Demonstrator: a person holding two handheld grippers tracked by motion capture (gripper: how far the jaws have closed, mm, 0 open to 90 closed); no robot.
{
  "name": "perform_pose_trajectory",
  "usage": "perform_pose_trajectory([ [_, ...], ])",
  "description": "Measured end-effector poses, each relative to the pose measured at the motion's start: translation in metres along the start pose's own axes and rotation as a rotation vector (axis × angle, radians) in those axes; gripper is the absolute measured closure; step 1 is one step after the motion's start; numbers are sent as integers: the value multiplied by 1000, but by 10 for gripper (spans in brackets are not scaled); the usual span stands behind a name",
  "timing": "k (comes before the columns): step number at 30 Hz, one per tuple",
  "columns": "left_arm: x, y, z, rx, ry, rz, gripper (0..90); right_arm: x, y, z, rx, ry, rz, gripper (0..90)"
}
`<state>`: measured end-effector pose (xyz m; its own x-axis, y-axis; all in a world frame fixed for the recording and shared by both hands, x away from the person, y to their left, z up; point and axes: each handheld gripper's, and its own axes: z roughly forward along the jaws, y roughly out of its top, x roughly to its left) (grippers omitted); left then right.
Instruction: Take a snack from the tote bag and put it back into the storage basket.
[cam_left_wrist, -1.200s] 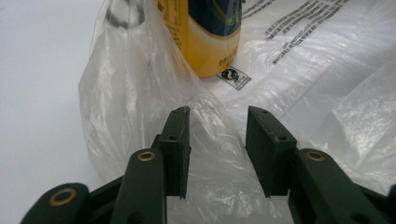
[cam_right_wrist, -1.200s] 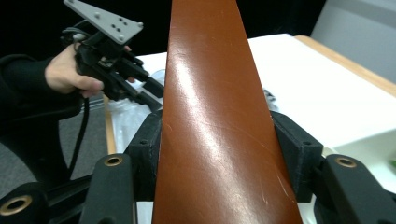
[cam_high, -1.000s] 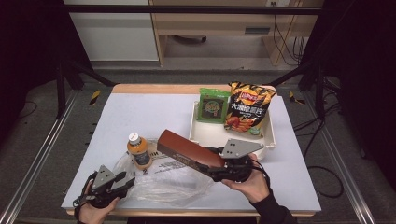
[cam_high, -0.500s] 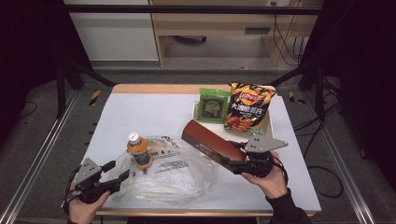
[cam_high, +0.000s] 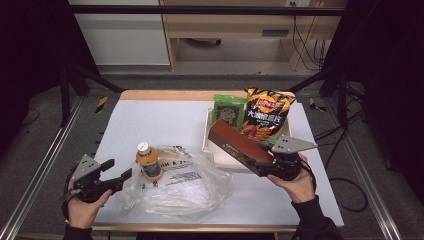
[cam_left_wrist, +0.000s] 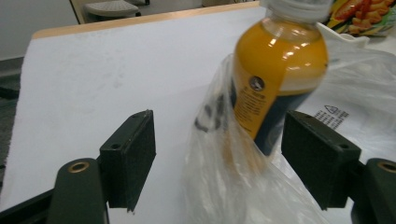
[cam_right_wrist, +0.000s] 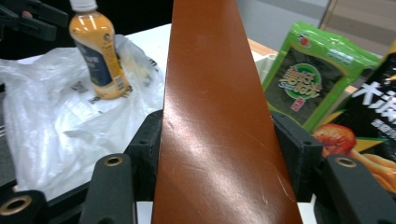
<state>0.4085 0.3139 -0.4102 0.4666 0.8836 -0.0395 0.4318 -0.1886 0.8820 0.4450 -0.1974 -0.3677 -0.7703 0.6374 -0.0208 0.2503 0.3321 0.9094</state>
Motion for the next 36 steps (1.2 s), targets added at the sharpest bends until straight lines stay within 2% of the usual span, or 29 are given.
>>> perform_pose_trajectory([
  [5,10,7,5,-16,16,-25,239,-10,-1,3,8,-19,8,436],
  [10,12,9,12,-17,15,-34,236,-21,-3,8,22,-33,18,437],
  [16,14,1,16,-7,10,-41,234,-28,-6,17,41,-35,23,437],
  [23,14,-9,14,2,30,-42,235,-35,-10,31,69,-36,34,436],
  [29,12,-11,12,-3,35,-35,235,-40,-19,43,98,-50,42,436],
  [36,12,-15,13,7,35,-36,235,-45,-25,55,154,-63,52,435],
])
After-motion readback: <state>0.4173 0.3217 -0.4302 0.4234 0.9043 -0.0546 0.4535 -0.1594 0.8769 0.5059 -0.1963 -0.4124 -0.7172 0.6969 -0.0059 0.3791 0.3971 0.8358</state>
